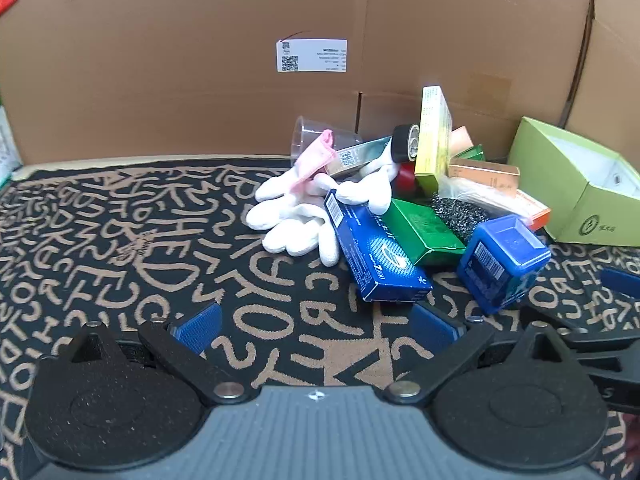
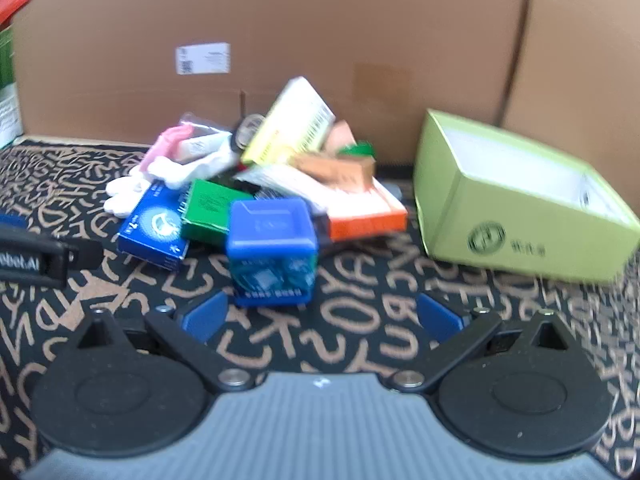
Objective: Organize objects
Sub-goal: 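Grasp the blue medicine box with the left tool while the right grasps the blue container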
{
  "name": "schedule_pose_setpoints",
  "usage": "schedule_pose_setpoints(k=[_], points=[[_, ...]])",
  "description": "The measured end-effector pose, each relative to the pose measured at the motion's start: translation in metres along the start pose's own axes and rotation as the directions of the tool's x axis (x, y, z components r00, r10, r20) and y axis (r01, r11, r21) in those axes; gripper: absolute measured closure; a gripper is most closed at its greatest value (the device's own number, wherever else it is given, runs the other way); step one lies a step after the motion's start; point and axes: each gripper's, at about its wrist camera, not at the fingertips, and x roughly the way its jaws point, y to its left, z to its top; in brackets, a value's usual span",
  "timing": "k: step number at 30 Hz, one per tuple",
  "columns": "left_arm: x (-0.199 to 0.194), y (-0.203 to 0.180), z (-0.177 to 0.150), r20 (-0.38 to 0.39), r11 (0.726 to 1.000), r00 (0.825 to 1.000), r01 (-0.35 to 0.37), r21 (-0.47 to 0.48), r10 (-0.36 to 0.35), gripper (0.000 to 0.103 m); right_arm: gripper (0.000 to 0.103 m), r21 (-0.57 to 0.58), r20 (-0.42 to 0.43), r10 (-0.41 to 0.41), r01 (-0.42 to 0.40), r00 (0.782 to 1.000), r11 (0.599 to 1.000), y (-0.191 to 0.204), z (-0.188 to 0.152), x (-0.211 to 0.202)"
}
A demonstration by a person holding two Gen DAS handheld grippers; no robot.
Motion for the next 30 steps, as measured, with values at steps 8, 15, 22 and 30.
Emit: schedule_pose_setpoints(k=[8, 15, 22, 30], points=[[0.034, -0.012, 0.016, -0.038, 0.994, 0.993, 0.109, 0.005, -0.108, 0.001, 0.009, -0.054, 0.052, 0.036, -0.033, 0.998, 0.998, 0.012, 0.013, 0.030], [0.072, -0.018, 0.022, -0.065, 0.981, 0.982, 0.172, -0.087, -0.178, 0.033, 0.046, 0.041, 0.040, 0.106, -0.108, 0.994, 0.993, -0.015, 0.001, 0.014], [0.050, -0.016, 0.007, -0.082, 0.955, 0.953, 0.285, -0.082, -0.292, 0.080, 0.046, 0.129, 0.030, 0.185, -0.188, 0.982, 0.974, -0.040, -0.017, -0.016], [-0.001, 0.001, -0.034, -0.127, 0.956, 0.949, 0.281, -0.080, -0.289, 0.079, 0.046, 0.248, 0.032, 0.285, -0.284, 0.958, 0.926, -0.068, -0.040, -0.041]])
